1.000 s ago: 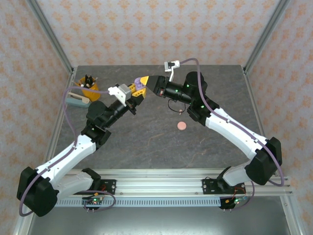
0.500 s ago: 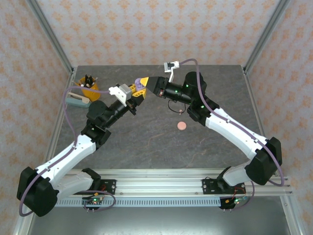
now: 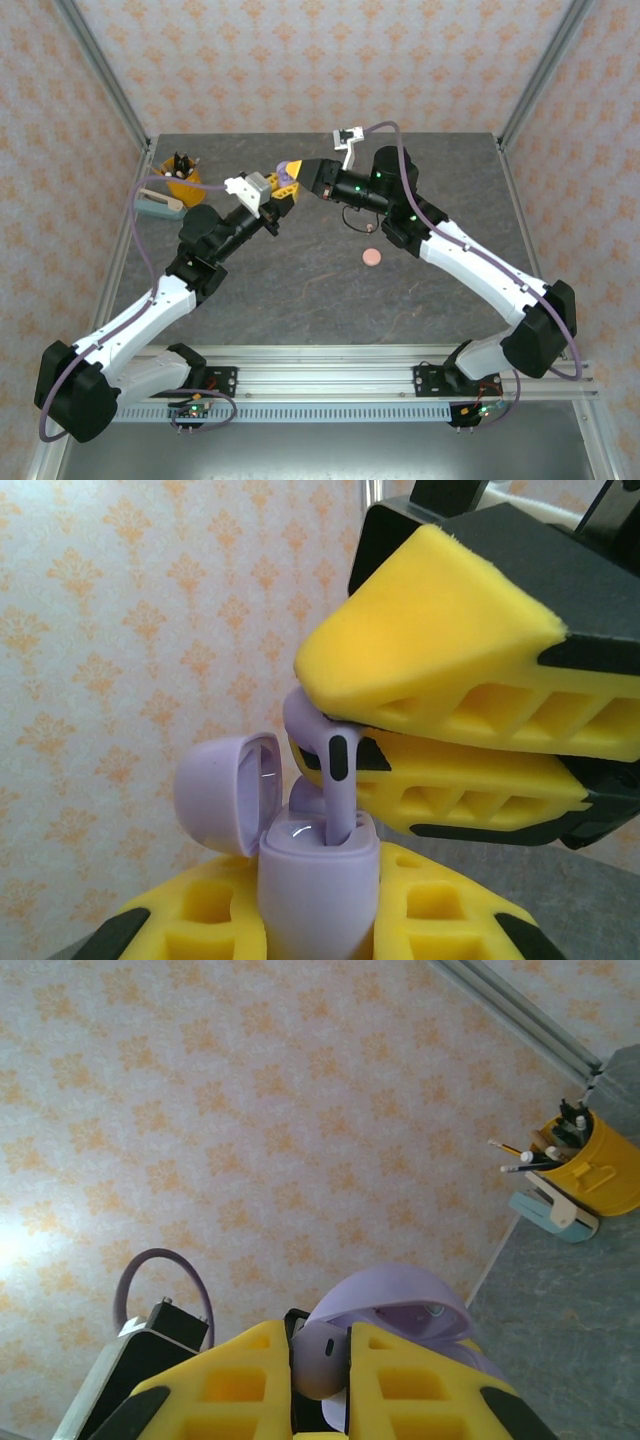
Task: Insert the wireless bluetooth earbuds into the charging case
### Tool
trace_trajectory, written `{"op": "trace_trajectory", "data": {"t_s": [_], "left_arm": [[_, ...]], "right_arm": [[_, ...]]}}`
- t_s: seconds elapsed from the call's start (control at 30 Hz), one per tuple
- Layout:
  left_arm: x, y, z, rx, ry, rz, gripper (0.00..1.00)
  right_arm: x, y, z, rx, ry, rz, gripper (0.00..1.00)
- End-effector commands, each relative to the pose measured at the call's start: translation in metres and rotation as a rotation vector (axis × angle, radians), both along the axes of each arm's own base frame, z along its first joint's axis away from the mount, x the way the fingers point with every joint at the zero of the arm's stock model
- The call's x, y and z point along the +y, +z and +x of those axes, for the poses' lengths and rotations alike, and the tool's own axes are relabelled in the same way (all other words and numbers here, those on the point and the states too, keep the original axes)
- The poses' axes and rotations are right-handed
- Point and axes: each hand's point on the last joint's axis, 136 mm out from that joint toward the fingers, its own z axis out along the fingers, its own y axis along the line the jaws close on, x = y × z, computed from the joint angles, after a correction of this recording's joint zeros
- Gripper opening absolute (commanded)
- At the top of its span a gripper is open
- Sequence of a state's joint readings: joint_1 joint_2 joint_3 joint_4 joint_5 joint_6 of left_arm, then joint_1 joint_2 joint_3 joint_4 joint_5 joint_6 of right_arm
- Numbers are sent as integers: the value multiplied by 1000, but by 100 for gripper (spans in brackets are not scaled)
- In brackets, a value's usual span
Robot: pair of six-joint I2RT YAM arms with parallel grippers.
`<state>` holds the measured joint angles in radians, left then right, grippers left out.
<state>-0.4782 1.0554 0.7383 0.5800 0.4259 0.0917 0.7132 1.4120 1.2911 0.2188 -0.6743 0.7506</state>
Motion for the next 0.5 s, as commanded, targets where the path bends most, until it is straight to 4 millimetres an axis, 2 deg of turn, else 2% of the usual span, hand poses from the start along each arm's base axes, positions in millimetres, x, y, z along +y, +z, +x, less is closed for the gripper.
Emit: {"op": "trace_trajectory", "data": {"t_s": [0.0,0.13,0.3,0.47], "left_arm": [[7,53,-16,-157,14,-62,0],[9,54,-16,-158,22,-65,0],[10,53,-17,-156,27,-61,0],[10,50,-17,-149,23,-60,0]], "right_arm": [[-3,-22,-5,33,-14,-113,16],[-8,-28,-4,40,-42,-151,16],[-13,-29,-2,42,-71,-180,28],[-13,-27,2,46,-87,-184,31]]}}
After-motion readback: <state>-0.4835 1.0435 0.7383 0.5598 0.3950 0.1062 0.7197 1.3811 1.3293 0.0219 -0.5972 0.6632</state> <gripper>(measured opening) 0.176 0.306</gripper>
